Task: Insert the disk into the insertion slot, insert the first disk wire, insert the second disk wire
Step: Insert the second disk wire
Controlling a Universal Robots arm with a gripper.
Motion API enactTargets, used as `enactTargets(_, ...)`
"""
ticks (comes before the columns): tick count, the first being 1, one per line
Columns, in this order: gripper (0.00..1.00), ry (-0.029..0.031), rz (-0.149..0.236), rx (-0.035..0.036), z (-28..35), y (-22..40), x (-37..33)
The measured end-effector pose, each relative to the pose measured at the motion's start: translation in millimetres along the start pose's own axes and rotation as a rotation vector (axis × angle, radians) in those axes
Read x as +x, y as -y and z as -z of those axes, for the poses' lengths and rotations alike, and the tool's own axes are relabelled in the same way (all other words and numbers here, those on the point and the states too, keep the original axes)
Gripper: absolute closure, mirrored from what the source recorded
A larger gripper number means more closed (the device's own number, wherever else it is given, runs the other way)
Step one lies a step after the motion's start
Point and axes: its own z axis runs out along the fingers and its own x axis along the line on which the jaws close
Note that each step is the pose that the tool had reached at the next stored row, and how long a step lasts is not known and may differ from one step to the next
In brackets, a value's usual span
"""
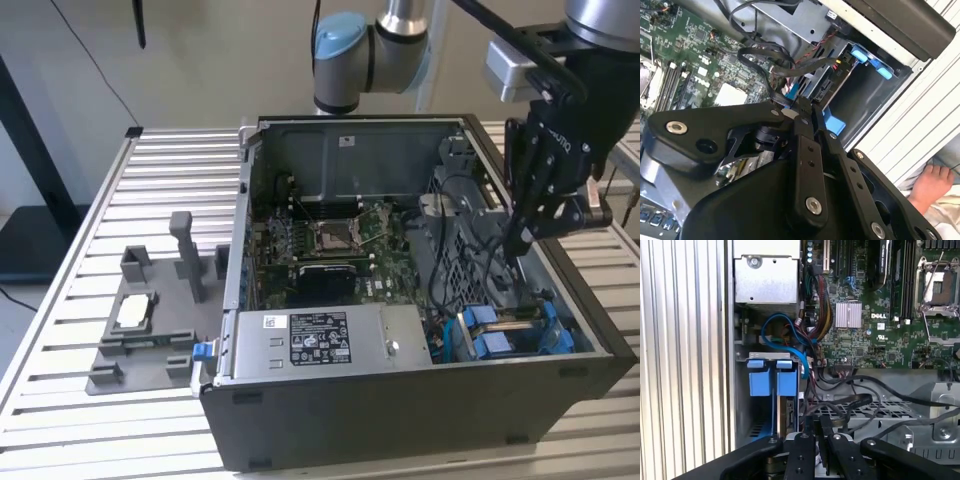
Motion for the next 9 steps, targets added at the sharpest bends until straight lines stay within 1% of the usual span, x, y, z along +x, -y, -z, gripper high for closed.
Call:
enactTargets(7,0.84,0.001,0.038,-0.0001,-0.5,-0.3,9.9)
enactTargets(9,0.84,0.0011,0.046,0.0015,-0.6,-0.7,13.6)
